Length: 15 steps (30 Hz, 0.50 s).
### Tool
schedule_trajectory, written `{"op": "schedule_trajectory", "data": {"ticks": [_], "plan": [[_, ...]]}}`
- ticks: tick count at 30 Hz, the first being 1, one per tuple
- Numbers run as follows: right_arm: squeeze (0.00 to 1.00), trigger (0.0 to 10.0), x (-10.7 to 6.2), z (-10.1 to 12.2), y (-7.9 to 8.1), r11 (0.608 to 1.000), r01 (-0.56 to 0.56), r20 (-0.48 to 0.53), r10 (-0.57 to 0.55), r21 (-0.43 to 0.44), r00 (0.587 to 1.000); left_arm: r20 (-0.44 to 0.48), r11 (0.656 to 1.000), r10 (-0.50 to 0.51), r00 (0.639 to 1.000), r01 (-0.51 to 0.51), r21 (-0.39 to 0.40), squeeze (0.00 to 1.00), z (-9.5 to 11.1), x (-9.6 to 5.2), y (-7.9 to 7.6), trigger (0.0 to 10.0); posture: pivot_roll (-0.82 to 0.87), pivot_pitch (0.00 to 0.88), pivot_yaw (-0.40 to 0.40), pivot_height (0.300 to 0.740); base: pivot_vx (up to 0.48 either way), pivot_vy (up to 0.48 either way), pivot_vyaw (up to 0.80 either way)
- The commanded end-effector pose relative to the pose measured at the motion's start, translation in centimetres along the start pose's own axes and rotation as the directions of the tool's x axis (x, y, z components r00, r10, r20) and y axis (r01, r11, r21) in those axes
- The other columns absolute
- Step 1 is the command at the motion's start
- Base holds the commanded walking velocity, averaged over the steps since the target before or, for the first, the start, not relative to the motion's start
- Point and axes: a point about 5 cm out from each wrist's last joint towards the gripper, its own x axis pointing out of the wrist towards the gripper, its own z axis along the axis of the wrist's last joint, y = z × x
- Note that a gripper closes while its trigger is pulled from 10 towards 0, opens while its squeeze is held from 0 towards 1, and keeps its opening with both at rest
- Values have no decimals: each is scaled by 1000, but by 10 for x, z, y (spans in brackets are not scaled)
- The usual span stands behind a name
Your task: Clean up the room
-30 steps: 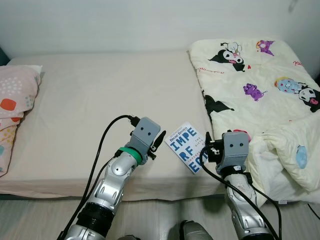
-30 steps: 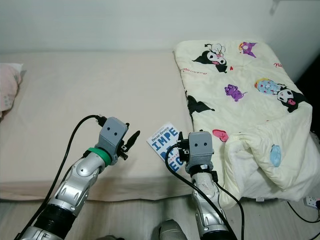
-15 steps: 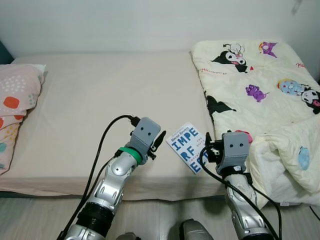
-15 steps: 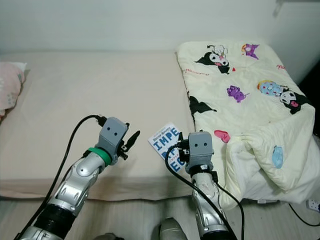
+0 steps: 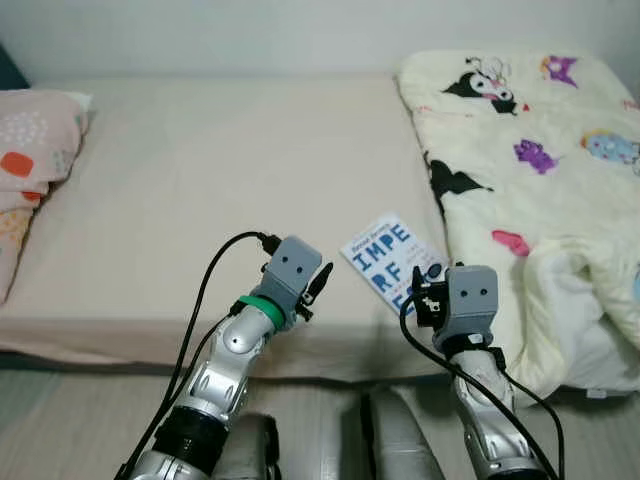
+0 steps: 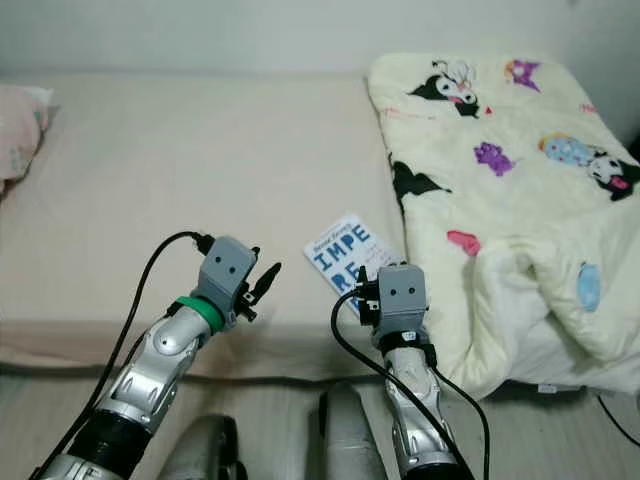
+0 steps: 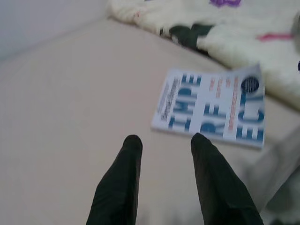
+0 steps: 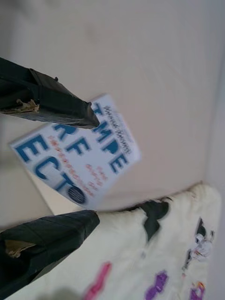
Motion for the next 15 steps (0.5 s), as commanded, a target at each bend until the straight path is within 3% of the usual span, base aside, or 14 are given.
{"op": "schedule_trajectory", "data": {"ticks": [1,9,15], "plan": [[0,10000,-2,-4,2,1000,-7,-19,7,7,1000,-26,1000,-8,1000,8,0,0,-6,-2,-2,10000,-137,38,85,580,0,0,0],[0,10000,4,-3,-1,999,9,-24,-8,52,1000,-22,1000,-6,1000,6,-1,0,-4,-1,-1,10000,-127,52,91,550,0,0,0],[0,10000,17,-8,-11,972,83,-83,-66,220,994,-18,1000,-6,1000,6,-2,0,-2,0,-1,10000,-115,71,92,530,0,0,0]]}}
